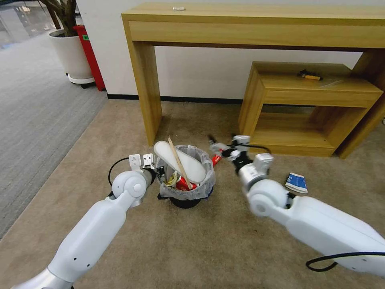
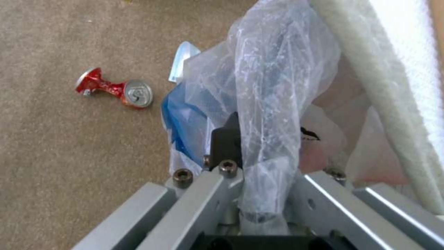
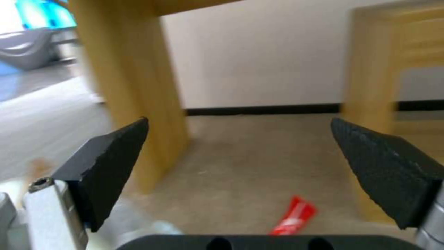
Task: Pick up the trash bin and place the garbage on the floor into it.
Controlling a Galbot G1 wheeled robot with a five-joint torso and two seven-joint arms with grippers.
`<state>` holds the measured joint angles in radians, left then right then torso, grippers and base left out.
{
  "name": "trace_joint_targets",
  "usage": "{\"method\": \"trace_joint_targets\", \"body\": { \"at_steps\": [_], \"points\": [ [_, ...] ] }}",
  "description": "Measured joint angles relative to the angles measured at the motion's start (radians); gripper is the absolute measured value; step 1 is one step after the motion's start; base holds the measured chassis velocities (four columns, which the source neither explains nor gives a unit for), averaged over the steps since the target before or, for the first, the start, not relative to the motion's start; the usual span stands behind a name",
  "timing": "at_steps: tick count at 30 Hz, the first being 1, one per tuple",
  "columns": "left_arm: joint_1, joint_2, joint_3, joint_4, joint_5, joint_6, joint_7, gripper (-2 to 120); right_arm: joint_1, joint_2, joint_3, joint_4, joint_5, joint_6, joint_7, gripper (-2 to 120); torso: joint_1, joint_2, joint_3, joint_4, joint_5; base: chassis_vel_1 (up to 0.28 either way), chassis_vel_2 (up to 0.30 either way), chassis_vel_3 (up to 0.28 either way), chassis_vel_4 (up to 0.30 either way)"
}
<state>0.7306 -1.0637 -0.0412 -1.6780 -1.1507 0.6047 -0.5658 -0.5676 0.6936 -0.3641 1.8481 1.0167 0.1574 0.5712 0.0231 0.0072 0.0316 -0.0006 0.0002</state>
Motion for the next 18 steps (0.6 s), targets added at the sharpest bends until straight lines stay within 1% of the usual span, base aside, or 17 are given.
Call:
{"method": "trace_joint_targets", "body": {
  "at_steps": [1, 3, 4, 6, 7, 8, 10, 18],
  "points": [
    [0.003, 0.002, -0.002, -0.001, 0.001, 0.0, 0.001, 0, -0.015, -0.007, 0.018, 0.0, -0.004, -0.001, 0.001, 100, 0.0, 0.0, 0.0, -0.0002, -0.0005, 0.0, 0.0, 0.0, 0.0],
    [0.012, 0.007, -0.012, -0.006, 0.003, 0.0, 0.004, 0, -0.081, -0.03, 0.088, 0.0, -0.023, -0.013, 0.015, 100, 0.0, 0.0, 0.0, -0.0002, 0.0001, 0.0, 0.0, 0.0, 0.0],
    [0.012, 0.007, -0.012, -0.006, 0.003, 0.0, 0.004, 0, -0.081, -0.03, 0.088, 0.0, -0.023, -0.013, 0.015, 100, 0.0, 0.0, 0.0, -0.0002, 0.0001, 0.0, 0.0, 0.0, 0.0],
    [0.018, 0.012, -0.021, -0.012, 0.003, 0.0, 0.005, 0, -0.135, -0.044, 0.141, -0.001, -0.036, -0.023, 0.029, 100, 0.0, 0.0, 0.0, -0.0002, -0.0006, 0.0, 0.0, 0.0, 0.0],
    [0.023, 0.016, -0.028, -0.015, 0.002, 0.0, 0.006, 0, -0.167, -0.05, 0.166, -0.004, -0.043, -0.03, 0.035, 100, 0.0, 0.0, 0.0, -0.0003, -0.0001, 0.0, 0.0, 0.0, 0.0],
    [0.023, 0.016, -0.028, -0.015, 0.002, 0.0, 0.006, 0, -0.167, -0.05, 0.166, -0.004, -0.043, -0.03, 0.035, 100, 0.0, 0.0, 0.0, -0.0003, -0.0001, 0.0, 0.0, 0.0, 0.0],
    [0.037, 0.022, -0.048, -0.022, 0.003, 0.0, 0.009, 0, -0.227, -0.058, 0.207, -0.024, -0.065, -0.031, 0.047, 100, 0.0, 0.0, 0.0, -0.0004, -0.0004, 0.0, 0.0, 0.0, 0.0],
    [0.08, 0.026, -0.099, -0.049, 0.009, -0.006, 0.012, 0, -0.292, -0.051, 0.246, -0.102, -0.14, 0.008, 0.046, 100, 0.0, 0.0, 0.0, 0.0, -0.0003, 0.0, 0.0, 0.0, 0.0]
  ]
}}
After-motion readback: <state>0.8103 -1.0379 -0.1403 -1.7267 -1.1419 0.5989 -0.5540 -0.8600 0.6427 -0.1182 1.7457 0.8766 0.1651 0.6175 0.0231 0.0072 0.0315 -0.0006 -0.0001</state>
